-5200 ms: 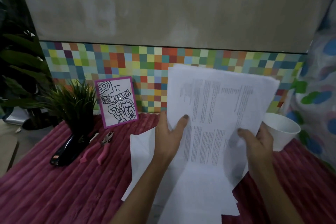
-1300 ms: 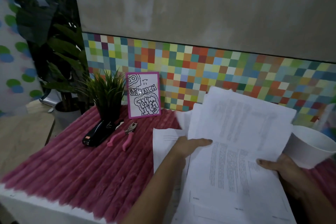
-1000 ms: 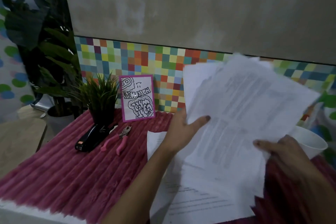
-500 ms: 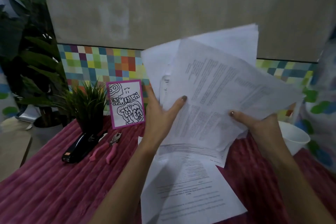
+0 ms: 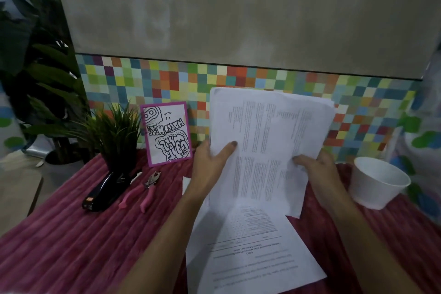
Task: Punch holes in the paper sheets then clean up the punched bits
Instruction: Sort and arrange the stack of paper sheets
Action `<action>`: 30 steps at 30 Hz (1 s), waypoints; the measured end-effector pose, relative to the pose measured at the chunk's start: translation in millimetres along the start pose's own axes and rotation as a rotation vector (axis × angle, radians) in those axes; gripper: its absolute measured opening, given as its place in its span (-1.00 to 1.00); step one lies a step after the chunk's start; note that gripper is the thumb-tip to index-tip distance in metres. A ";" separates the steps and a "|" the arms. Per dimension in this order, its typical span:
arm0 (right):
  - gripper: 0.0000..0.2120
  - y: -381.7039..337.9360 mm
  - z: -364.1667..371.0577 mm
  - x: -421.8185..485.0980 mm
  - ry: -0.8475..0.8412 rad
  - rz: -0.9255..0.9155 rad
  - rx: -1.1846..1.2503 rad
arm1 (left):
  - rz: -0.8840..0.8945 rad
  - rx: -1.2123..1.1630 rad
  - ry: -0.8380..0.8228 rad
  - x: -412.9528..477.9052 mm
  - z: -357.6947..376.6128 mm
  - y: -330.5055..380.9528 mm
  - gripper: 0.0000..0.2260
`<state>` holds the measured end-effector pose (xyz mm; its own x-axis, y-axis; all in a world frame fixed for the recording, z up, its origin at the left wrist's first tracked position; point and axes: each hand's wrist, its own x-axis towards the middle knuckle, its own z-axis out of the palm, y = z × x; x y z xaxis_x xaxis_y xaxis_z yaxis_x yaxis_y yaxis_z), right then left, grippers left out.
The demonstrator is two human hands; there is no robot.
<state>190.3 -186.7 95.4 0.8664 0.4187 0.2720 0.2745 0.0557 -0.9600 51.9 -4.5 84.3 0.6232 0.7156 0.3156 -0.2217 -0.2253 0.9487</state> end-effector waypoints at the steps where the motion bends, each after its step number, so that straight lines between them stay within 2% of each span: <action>1: -0.73 3.4 1.4 -2.3 0.011 0.004 0.001 | -0.004 -0.012 -0.002 -1.6 1.2 -0.6 -0.66; 6: -0.74 5.1 0.8 -6.2 0.054 -0.038 0.069 | 0.020 -0.042 0.018 -3.4 3.8 2.4 -0.66; 9: -0.80 24.7 5.2 -12.0 -0.056 0.013 -0.101 | -0.029 0.029 0.014 -9.6 6.3 -1.6 -0.70; 12: -0.82 16.0 0.2 -12.3 -0.056 -0.035 -0.186 | -0.035 0.080 -0.074 -2.7 1.6 9.3 -0.79; 13: -0.82 8.3 -5.6 -10.8 -0.033 -0.064 -0.220 | -0.055 0.113 -0.096 -1.6 -4.4 13.7 -0.79; 14: -0.84 2.4 -13.5 -8.0 -0.012 -0.083 -0.265 | -0.088 0.151 -0.101 -1.2 -12.1 12.7 -0.68; 15: -0.85 -2.2 -22.0 -5.6 -0.001 -0.086 -0.298 | -0.136 0.246 -0.090 -2.0 -22.7 5.0 -0.59; 16: -0.85 -1.8 -31.0 -1.8 0.005 -0.059 -0.316 | -0.175 0.452 -0.058 -4.9 -34.6 -5.4 -0.54; 18: -0.81 7.6 -45.1 3.4 -0.009 0.083 -0.339 | -0.311 0.896 -0.036 -18.9 -54.6 -28.8 -0.45; 19: -0.78 15.2 -48.6 4.0 -0.045 0.176 -0.355 | -0.411 0.968 -0.067 -25.5 -59.0 -37.7 -0.38; 21: -0.76 31.9 -47.5 -0.5 -0.174 0.329 -0.378 | -0.537 0.895 -0.100 -34.0 -57.8 -45.3 -0.33; 24: -0.77 53.1 -32.6 -18.2 -0.323 0.469 -0.294 | -0.544 0.707 -0.064 -35.0 -51.6 -39.8 -0.39; 30: -0.72 77.6 -13.2 -34.1 -0.417 0.476 -0.154 | -0.484 0.331 -0.016 -44.5 -37.2 -56.4 -0.49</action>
<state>187.5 -208.6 12.5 0.6817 0.6844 -0.2588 -0.0159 -0.3398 -0.9404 8.8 0.9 16.0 0.6069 0.7791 -0.1571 0.3352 -0.0717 0.9394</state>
